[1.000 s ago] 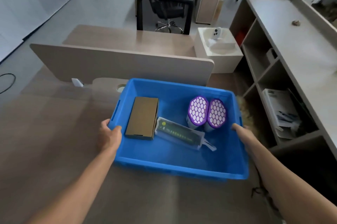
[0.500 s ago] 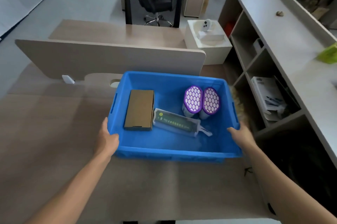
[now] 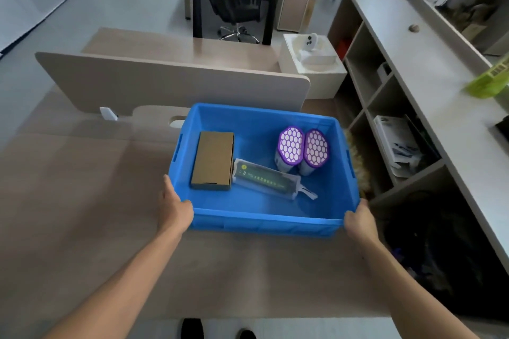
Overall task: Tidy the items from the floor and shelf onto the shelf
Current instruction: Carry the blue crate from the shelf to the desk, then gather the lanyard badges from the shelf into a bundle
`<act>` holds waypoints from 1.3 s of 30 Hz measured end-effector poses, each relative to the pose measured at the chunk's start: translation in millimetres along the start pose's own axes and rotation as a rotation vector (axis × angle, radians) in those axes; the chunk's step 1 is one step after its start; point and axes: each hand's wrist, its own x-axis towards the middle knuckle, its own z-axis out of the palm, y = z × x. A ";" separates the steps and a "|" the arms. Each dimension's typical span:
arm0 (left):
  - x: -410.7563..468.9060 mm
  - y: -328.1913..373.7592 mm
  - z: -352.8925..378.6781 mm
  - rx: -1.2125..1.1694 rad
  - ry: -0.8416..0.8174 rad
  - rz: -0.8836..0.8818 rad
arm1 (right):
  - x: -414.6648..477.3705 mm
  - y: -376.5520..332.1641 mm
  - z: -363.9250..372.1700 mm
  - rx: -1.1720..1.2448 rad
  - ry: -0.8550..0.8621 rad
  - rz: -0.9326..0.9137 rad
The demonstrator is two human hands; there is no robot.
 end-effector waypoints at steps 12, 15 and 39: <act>3.1 4.8 6.0 -0.038 -0.009 0.008 | -0.7 -3.6 -9.8 0.048 -0.062 -0.058; -3.3 1.6 0.2 -0.092 -0.015 -0.004 | -3.6 2.6 -10.6 0.083 -0.070 -0.101; -308.4 -425.0 -139.5 -0.679 0.302 -0.940 | -359.6 1.7 303.9 -0.794 -1.106 -0.899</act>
